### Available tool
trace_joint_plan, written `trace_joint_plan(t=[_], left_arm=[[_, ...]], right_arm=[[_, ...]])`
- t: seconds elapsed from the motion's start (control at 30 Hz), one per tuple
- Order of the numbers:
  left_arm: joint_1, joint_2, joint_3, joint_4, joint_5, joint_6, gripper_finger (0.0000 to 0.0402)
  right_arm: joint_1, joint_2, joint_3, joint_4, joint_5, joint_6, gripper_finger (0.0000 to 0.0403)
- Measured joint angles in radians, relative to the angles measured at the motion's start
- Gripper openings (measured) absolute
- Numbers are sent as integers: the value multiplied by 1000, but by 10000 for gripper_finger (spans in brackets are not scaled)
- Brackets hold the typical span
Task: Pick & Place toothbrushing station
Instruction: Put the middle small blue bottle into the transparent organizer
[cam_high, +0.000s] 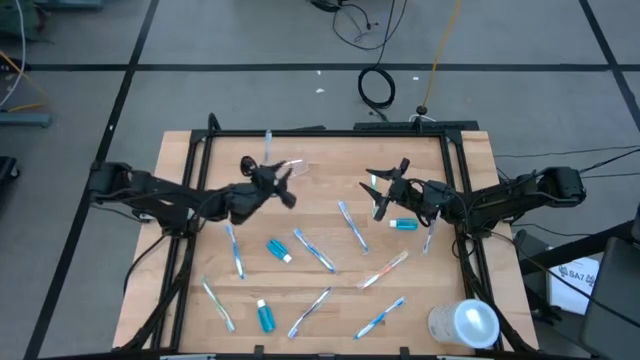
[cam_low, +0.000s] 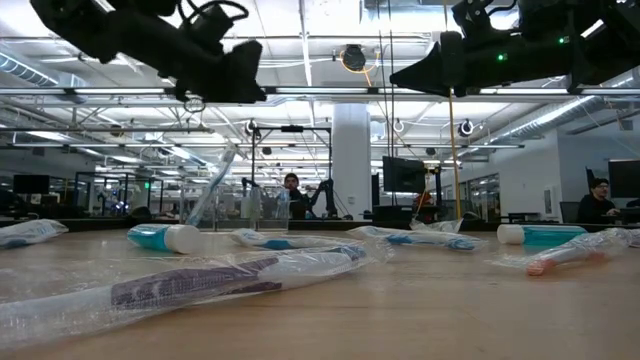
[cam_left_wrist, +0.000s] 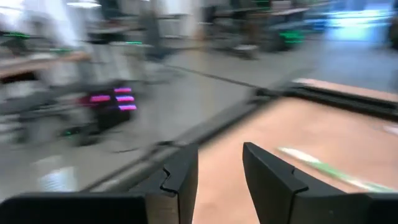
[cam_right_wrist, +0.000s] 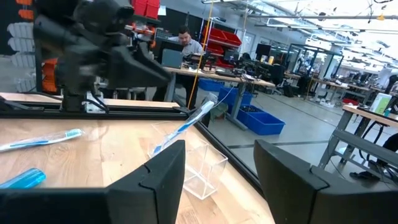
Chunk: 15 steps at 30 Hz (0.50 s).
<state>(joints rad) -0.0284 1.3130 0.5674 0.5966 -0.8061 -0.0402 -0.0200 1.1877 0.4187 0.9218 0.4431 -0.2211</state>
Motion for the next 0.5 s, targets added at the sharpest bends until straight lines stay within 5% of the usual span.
trace_joint_plan(t=[0.23, 0.5], left_arm=[[-1, -32, 0, -110, 473, -114, 131], [-86, -30, 0, -323, 678, -278, 131]], right_arm=[[0, 0, 0, 0, 0, 0, 183], [0, 0, 0, 0, 0, 0, 183]])
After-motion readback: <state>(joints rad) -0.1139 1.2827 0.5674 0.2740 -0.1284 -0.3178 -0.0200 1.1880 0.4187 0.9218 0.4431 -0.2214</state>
